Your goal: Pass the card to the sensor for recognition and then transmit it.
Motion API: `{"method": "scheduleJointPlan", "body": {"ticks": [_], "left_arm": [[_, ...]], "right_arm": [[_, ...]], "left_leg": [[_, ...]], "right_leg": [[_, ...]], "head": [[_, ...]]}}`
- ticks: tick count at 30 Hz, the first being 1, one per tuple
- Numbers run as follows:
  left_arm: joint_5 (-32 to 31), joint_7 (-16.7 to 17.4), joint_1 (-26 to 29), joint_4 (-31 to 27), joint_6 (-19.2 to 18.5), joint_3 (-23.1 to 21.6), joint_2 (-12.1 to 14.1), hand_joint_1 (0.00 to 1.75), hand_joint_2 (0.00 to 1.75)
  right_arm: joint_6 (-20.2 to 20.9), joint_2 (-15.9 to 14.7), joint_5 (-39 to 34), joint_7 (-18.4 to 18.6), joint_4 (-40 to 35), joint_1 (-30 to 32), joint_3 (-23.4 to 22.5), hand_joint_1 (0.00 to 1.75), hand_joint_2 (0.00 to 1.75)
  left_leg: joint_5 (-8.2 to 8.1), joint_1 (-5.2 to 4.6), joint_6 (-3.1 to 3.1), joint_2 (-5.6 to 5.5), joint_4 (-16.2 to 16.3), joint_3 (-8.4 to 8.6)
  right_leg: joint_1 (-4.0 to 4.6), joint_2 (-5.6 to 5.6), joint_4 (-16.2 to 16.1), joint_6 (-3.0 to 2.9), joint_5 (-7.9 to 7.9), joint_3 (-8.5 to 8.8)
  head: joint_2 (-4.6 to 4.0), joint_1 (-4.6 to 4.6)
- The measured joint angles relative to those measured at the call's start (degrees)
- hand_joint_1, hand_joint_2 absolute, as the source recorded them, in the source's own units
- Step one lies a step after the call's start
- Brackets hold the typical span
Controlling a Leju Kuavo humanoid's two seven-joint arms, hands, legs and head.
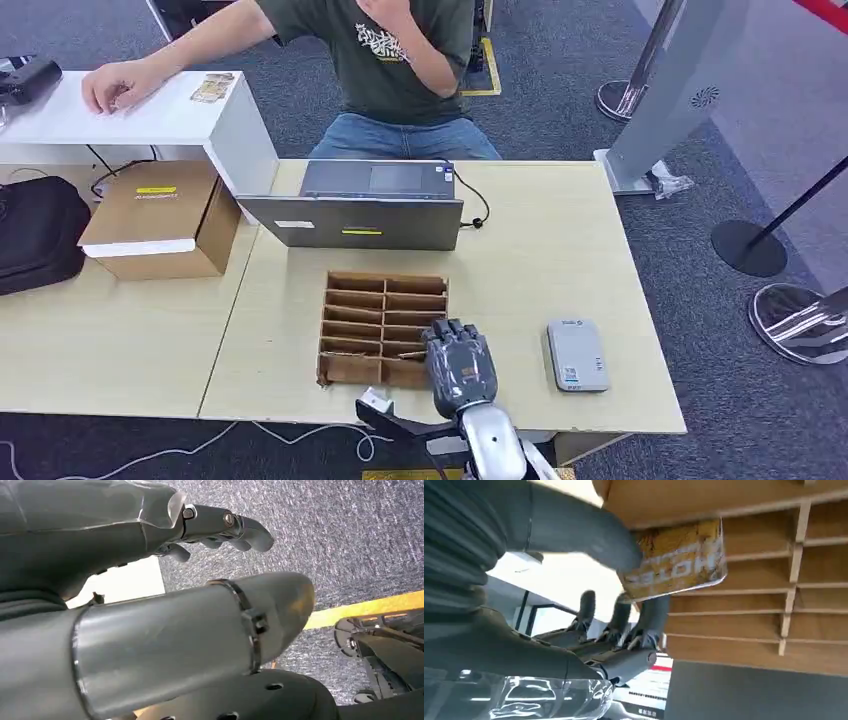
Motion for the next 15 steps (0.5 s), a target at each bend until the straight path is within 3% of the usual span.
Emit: {"method": "scheduleJointPlan", "body": {"ticks": [15], "left_arm": [[-0.17, 0.00, 0.00, 0.00, -0.07, -0.02, 0.00, 0.00, 0.00]], "right_arm": [[0.00, 0.20, 0.04, 0.00, -0.15, -0.36, 0.00, 1.75, 1.75]], "left_leg": [[0.00, 0.00, 0.00, 0.00, 0.00, 0.00]], "right_leg": [[0.00, 0.00, 0.00, 0.00, 0.00, 0.01]], "head": [[-0.02, 0.00]]}}
